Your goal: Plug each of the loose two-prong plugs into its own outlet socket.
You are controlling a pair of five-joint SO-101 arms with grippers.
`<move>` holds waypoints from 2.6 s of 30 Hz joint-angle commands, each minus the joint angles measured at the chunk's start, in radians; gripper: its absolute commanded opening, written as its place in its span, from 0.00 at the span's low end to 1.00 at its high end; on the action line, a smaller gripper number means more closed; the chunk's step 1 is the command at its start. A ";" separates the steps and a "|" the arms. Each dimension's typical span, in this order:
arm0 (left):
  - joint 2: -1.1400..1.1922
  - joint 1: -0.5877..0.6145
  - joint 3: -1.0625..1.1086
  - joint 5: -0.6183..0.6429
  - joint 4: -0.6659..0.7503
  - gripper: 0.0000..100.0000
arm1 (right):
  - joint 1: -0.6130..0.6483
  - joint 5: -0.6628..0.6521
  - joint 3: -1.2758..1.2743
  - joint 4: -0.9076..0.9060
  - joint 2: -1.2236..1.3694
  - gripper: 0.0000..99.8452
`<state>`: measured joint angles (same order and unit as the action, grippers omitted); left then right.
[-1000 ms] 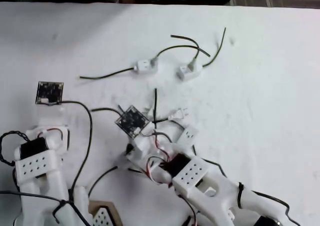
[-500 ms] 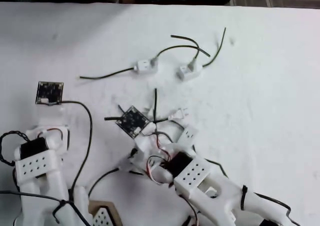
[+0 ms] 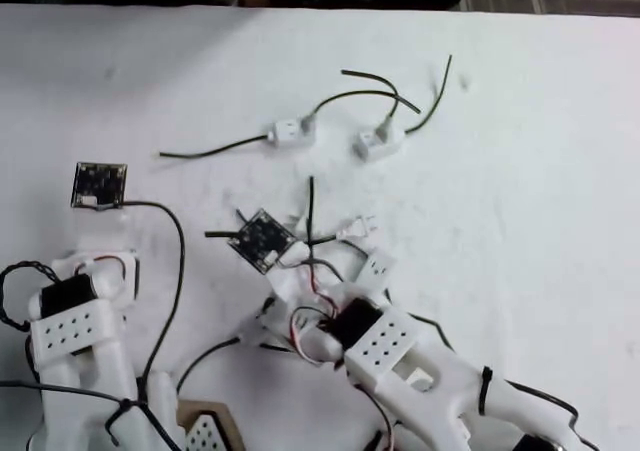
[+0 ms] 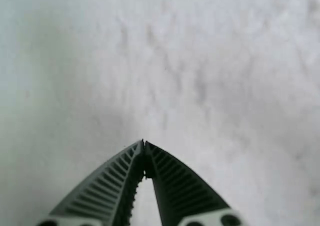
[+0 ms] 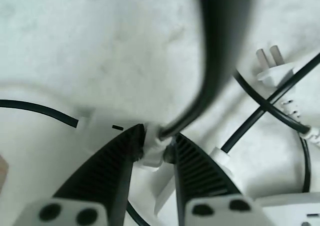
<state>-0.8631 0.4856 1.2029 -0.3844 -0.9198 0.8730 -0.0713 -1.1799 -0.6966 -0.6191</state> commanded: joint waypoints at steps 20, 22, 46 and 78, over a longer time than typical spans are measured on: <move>-0.018 0.008 0.000 0.002 0.020 0.02 | 0.016 0.048 0.150 -0.219 -0.262 0.15; -0.018 0.008 0.000 0.002 0.020 0.02 | 0.016 0.051 0.150 -0.214 -0.266 0.15; -0.018 0.008 0.000 0.003 0.020 0.02 | 0.056 -0.009 -0.009 -0.242 -0.265 0.02; -0.018 0.010 0.000 0.005 0.020 0.02 | -0.028 -0.048 0.391 -0.018 0.484 0.02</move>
<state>-0.8631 0.4856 1.2029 -0.3844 -0.9168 0.8623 -0.1082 -0.8546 -0.6613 -0.1327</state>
